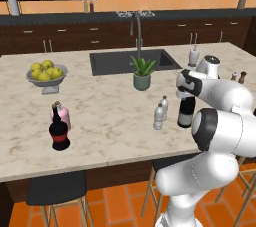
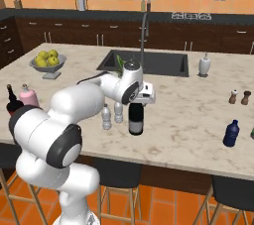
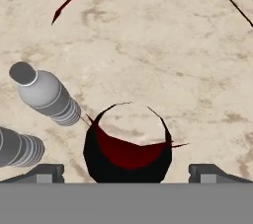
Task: Move the plastic bottles in the middle to the plastics group, and the glass bottles in the middle to the glass group.
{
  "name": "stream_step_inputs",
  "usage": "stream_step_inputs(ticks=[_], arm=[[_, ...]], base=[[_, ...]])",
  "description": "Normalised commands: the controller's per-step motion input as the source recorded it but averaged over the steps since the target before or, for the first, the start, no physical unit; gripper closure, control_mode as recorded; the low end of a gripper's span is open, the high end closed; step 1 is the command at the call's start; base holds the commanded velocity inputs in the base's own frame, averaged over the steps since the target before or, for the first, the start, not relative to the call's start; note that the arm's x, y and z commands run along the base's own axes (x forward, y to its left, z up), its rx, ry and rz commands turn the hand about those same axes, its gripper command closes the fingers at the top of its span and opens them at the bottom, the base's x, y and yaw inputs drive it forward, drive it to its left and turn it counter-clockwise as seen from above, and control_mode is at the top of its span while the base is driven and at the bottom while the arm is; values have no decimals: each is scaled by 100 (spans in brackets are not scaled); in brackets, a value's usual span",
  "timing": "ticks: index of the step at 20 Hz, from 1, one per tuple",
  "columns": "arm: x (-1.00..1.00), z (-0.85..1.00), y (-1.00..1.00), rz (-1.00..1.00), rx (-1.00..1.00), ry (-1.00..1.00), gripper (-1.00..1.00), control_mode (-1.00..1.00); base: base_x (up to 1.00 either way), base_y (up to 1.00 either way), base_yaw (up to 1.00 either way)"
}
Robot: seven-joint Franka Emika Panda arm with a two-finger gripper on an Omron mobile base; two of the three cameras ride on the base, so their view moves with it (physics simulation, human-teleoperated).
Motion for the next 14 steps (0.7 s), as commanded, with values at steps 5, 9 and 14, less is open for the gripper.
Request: stream_step_inputs(ticks=[5, 9, 14], arm=[[0, -18, 0, 0, 0, 0, -100, -100], [0, -5, 0, 0, 0, 0, -100, -100], [6, 0, 0, 0, 0, 0, -100, -100]], base=[[0, 0, 0], [0, 0, 0], [0, 0, 0]])
